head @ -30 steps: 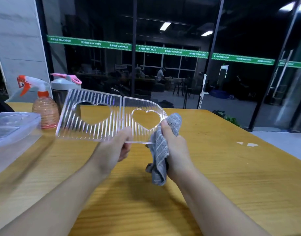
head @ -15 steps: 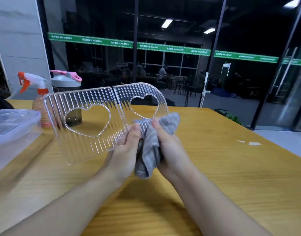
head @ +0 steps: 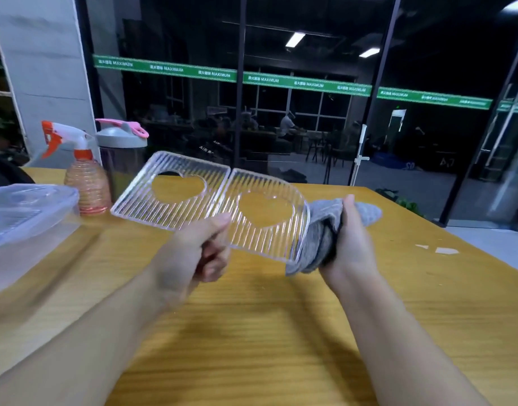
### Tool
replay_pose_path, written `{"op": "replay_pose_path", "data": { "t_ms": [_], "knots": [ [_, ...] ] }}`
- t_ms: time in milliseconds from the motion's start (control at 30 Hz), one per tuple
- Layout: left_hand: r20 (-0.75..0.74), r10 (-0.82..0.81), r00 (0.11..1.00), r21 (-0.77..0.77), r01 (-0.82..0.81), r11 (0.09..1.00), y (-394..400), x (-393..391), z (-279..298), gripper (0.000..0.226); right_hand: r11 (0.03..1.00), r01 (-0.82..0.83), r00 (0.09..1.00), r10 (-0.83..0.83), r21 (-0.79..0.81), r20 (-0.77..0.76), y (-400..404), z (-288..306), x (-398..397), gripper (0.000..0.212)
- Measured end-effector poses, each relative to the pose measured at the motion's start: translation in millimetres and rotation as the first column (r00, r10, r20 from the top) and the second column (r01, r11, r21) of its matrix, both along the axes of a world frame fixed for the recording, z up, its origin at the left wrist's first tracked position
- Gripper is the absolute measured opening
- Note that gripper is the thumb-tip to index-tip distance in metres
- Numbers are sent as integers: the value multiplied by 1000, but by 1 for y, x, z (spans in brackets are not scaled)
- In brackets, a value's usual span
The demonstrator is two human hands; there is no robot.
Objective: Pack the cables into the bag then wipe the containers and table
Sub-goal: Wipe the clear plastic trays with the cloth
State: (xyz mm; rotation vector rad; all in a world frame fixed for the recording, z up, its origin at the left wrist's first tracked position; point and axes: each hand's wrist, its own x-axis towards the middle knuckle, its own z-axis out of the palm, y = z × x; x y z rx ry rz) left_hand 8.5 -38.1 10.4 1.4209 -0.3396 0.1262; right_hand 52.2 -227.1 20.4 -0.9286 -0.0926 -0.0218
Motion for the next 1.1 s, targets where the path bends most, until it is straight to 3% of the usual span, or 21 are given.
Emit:
{"op": "replay_pose_path", "data": {
  "t_ms": [100, 200, 300, 367, 467, 567, 667, 900, 1033, 1100],
  "knots": [
    [-62, -61, 996, -11, 61, 998, 2, -1, -1, 40, 971, -206, 973, 216, -122, 82, -3, 1, -5, 67],
    [-96, -70, 993, -38, 67, 997, 5, -1, 1, 39, 866, -382, 906, 419, -323, 54, 2, 6, -17, 47],
    [-111, 78, 991, -24, -81, 996, 10, 3, 4, 48, 867, -227, 962, 270, -444, 35, 11, 1, -15, 24],
    [-139, 131, 982, -25, -135, 990, 7, 5, 4, 45, 914, -96, 994, 107, -394, 6, 18, -3, -12, 20],
    [-148, 24, 989, 76, -13, 997, -2, 1, 0, 38, 936, 91, 993, -112, -340, -45, 20, -4, -6, 28],
    [-155, -9, 988, 158, 34, 987, -13, -1, -6, 31, 899, 235, 962, -269, -369, -43, 18, -4, -4, 38],
    [-155, 46, 987, 160, -21, 987, -18, -2, -5, 9, 896, 250, 959, -282, -368, -35, 20, -4, -6, 41],
    [-119, 39, 992, 72, -31, 997, -24, -6, -6, 15, 873, 221, 968, -249, -435, -8, 16, -3, -6, 49],
    [-107, 275, 955, 22, -274, 961, -13, 4, -6, 26, 846, -4, 998, -34, -533, -62, 14, -5, -12, 59],
    [-101, 355, 930, 17, -355, 935, -3, 9, -5, 29, 882, -2, 997, -33, -471, -67, 16, -7, -9, 64]
  ]
}}
